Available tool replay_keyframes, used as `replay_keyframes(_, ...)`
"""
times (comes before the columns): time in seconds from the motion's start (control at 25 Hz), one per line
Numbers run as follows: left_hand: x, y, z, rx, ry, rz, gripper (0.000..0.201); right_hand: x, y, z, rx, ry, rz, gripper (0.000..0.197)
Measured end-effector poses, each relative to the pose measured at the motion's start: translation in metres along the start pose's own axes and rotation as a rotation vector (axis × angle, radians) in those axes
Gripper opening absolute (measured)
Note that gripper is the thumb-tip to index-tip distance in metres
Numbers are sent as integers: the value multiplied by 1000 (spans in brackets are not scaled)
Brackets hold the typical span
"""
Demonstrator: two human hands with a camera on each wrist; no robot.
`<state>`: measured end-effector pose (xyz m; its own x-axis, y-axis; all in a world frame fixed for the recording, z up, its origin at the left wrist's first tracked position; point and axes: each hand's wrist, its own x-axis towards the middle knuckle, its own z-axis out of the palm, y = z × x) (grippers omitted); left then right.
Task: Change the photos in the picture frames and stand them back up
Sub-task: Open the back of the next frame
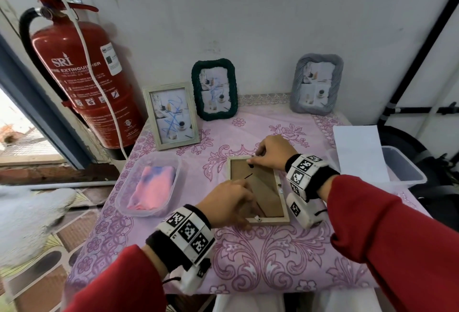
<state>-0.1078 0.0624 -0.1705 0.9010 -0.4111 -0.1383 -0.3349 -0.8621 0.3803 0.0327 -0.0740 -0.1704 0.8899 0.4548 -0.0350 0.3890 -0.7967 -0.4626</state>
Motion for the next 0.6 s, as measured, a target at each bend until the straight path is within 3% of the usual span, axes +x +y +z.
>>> replay_keyframes(0.36, 4, -8, 4, -127, 14, -18, 27, 9, 0, -6, -63, -40, -6, 16)
replay_keyframes(0.6, 0, -7, 5, -213, 7, -41, 20, 13, 5, -4, -66, -56, -10, 14)
